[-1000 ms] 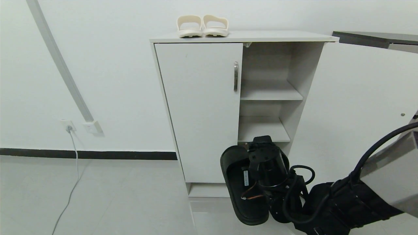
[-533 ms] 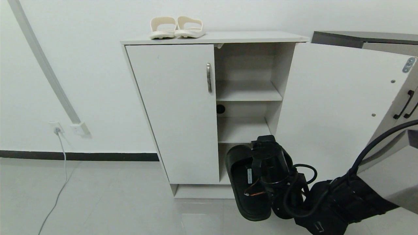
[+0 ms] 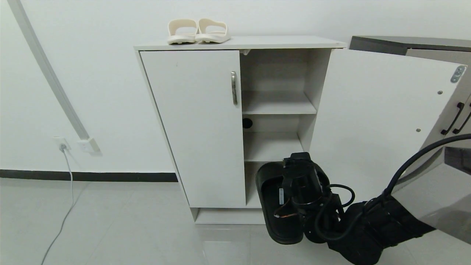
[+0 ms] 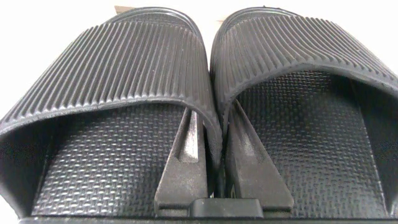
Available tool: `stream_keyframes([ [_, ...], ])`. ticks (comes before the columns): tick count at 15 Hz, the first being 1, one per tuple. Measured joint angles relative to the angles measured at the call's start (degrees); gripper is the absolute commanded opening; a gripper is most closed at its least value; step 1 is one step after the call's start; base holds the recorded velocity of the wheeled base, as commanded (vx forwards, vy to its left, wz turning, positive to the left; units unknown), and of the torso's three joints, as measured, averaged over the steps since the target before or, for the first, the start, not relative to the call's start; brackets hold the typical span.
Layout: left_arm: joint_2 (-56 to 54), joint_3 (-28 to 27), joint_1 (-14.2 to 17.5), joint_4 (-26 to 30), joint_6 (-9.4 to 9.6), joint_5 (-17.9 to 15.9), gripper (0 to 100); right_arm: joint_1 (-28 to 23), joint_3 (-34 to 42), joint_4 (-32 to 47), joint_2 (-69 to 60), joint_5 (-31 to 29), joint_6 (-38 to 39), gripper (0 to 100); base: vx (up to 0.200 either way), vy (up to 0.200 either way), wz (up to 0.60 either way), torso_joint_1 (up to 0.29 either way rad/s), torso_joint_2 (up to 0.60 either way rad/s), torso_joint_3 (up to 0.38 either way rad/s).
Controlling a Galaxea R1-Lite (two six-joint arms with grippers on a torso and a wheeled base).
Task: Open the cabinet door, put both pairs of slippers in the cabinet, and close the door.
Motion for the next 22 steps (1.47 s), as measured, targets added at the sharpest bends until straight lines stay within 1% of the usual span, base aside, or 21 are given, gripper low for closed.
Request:
stream_keyframes([
  [3,0.0,0.0,0.0,-0.02,0.52,-0.09,0,0.04,-1.06,0.04,0.88,0.0,0.09,0,0.0,0.0,0.0,0.0,0.0,0.0],
  [9,0.05,0.02,0.0,0.0,0.11,-0.02,0,0.15,-2.79,0.04,3.33,0.11,1.37,0,0.0,0.0,0.0,0.0,0.0,-0.012],
  [17,0.05,0.0,0.0,0.06,0.18,-0.07,0,0.12,-9.87,0.28,8.68,-0.15,2.52,0,0.0,0.0,0.0,0.004,0.0,-0.181],
  [20,0.06,0.0,0.0,0.05,0.2,-0.02,0,-0.74,-13.15,0.33,11.7,-2.3,3.23,0,0.0,0.0,0.0,0.004,0.0,-0.204],
  [22,0.06,0.0,0.0,0.05,0.2,0.0,0,-1.45,-14.48,0.24,13.2,-2.74,3.28,0,0.0,0.0,0.0,0.007,0.0,-0.098],
])
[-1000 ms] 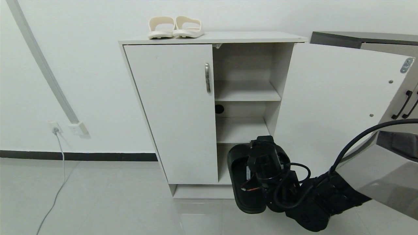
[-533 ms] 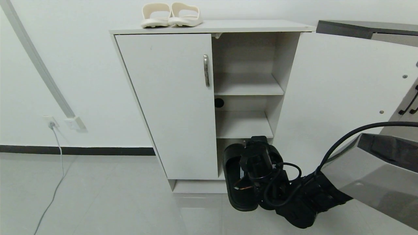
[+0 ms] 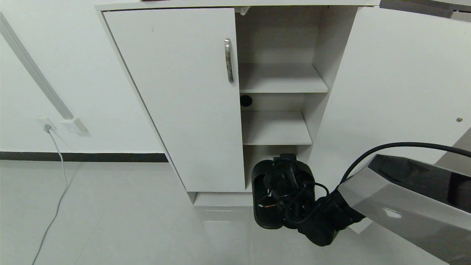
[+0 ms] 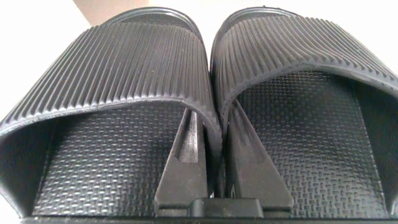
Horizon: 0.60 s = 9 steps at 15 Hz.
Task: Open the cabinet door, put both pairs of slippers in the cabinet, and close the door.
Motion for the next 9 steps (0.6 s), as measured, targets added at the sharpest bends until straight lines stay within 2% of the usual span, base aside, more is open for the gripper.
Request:
stream_keyframes([
  [3,0.0,0.0,0.0,-0.02,-0.01,0.0,0,-0.65,-1.71,-4.62,2.21,-1.39,-1.32,0,0.0,0.0,0.0,0.002,0.0,-0.024],
  [7,0.02,0.0,0.0,-0.05,-0.04,-0.02,0,-1.13,-0.18,-21.75,4.02,-2.38,-12.29,0,0.0,0.0,0.0,0.0,0.0,0.0],
  [9,0.02,0.0,0.0,-0.05,-0.06,0.0,0,-1.38,0.22,-23.83,5.12,-2.71,-14.03,0,0.0,0.0,0.0,0.0,0.0,0.0],
])
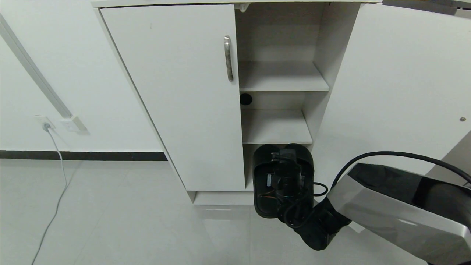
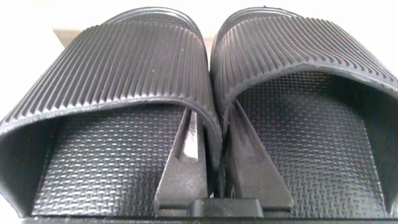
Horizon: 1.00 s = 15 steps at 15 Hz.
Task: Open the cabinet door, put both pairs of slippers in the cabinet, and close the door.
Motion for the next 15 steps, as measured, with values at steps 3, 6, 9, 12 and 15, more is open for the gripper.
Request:
stream_keyframes([
  [3,0.0,0.0,0.0,0.0,-0.02,-0.02,0,-0.17,0.09,-0.2,0.59,0.05,-0.11,0,0.0,0.0,0.0,0.0,0.0,0.0],
  [6,0.0,0.0,0.0,0.0,-0.44,0.0,0,-0.26,-0.05,-0.2,0.72,0.02,-0.22,0,0.133,0.0,0.0,0.002,0.0,0.002],
  [9,0.0,0.0,0.0,-0.02,-0.49,-0.02,0,-0.17,-0.09,-0.22,0.72,0.11,-0.23,0,0.2,0.0,0.0,-0.004,0.0,0.002],
  [12,0.0,0.0,0.02,0.02,-0.49,0.02,0,-0.2,-0.09,-0.22,0.72,0.05,-0.3,0,0.2,0.0,0.0,0.004,0.01,0.001],
  [15,0.0,0.0,0.0,-0.02,-0.49,-0.02,0,-0.2,-0.09,-0.3,0.69,0.02,-0.33,0,0.2,0.0,0.0,0.004,0.0,0.001],
])
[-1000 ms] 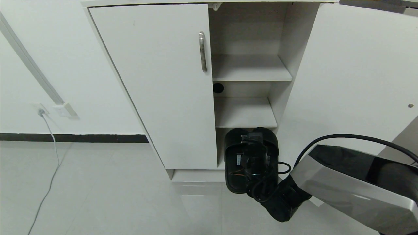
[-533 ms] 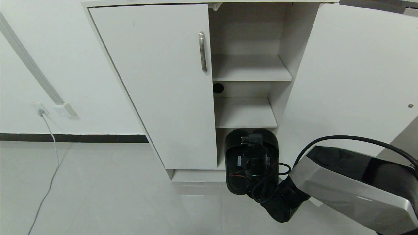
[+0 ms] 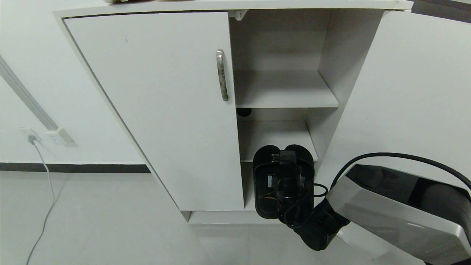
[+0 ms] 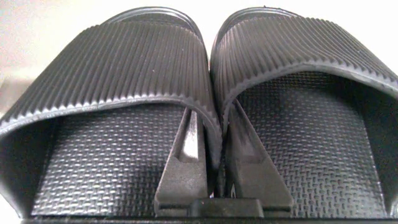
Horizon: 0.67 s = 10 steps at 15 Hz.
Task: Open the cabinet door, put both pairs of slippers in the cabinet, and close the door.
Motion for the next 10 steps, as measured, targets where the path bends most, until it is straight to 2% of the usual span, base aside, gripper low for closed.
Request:
stream_keyframes([
  [3,0.0,0.0,0.0,0.02,-0.02,0.02,0,-0.02,0.17,0.02,0.0,0.06,0.0,0,0.2,0.0,0.0,0.002,0.0,0.002],
  [10,0.0,0.0,0.0,0.02,-0.06,0.09,0,-1.66,0.09,-0.18,0.38,2.77,0.1,0,0.0,0.0,0.0,0.0,0.0,0.0],
])
